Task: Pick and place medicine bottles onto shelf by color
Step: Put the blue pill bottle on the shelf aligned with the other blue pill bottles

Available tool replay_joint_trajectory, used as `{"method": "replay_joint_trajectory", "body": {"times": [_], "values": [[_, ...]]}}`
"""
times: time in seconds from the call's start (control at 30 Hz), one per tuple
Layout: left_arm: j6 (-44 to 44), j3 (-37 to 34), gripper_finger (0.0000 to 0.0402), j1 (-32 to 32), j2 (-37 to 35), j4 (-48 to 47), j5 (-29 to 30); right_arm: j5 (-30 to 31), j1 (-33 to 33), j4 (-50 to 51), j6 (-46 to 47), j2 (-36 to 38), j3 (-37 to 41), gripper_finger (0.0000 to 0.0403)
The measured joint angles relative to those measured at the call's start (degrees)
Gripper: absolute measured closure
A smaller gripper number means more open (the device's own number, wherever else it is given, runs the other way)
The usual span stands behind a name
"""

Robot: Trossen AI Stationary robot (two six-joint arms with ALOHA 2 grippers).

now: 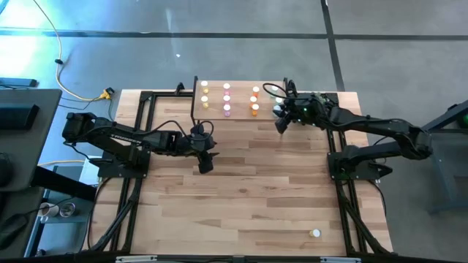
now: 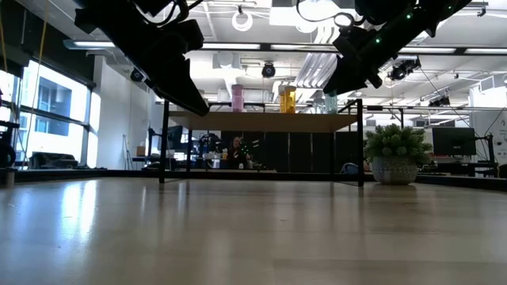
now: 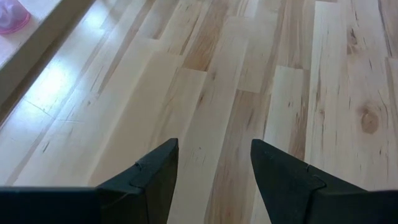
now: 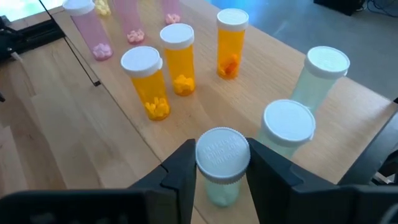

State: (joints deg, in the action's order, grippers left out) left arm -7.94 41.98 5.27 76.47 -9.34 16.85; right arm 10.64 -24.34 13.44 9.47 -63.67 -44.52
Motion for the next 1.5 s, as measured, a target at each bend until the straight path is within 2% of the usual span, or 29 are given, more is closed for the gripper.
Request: {"method": "replay_joint_trajectory", "body": {"times": [0.3, 1.5], "values": [[0.02, 0.00, 0.0209, -0.01, 0.00, -0.09, -0.23, -0.14, 0.00, 1.36, -0.46, 0.02, 0.03, 0.0273], [0.02, 0.00, 0.0209, -0.01, 0.00, -0.07, -0.18, -0.10, 0.00, 2.26, -0.71, 0.12, -0.08, 0.0272]]}}
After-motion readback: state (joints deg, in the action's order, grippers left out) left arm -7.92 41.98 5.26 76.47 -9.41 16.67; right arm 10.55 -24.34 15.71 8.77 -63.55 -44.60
